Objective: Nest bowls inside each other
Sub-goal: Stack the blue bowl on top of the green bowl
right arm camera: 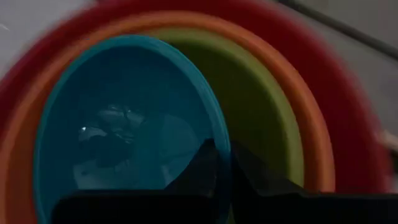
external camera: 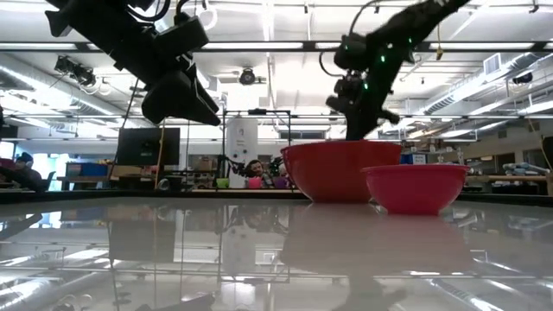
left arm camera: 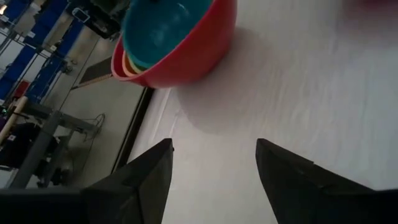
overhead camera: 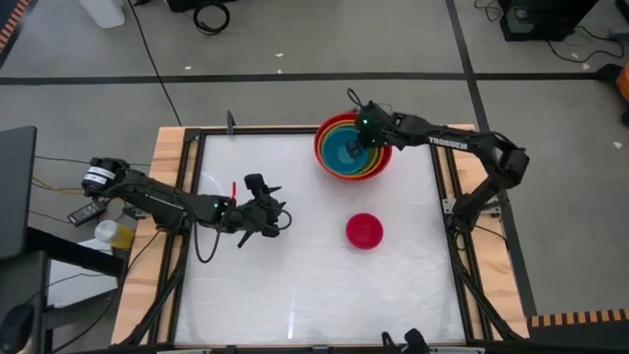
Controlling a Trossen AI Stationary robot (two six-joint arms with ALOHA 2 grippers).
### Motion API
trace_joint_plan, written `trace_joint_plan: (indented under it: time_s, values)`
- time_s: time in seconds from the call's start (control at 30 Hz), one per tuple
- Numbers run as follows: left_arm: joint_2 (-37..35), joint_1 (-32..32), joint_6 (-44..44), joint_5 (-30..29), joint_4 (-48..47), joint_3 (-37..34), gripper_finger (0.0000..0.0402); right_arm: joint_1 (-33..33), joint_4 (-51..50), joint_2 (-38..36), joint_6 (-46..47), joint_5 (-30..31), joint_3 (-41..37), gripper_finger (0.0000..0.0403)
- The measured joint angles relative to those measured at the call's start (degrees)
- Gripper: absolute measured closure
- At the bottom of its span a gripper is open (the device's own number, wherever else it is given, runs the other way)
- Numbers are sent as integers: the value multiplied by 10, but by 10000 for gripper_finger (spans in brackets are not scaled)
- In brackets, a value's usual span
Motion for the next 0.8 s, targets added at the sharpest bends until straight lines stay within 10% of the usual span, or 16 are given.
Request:
trace_joint_plan:
  time_s: [0.43,0.8]
  values:
    - [1,26,1,1,0,0,170,13,187,63,15,-126,-53,372]
    - [1,31,-43,1,-45,0,170,12,130,-11,-28,-74,-53,319]
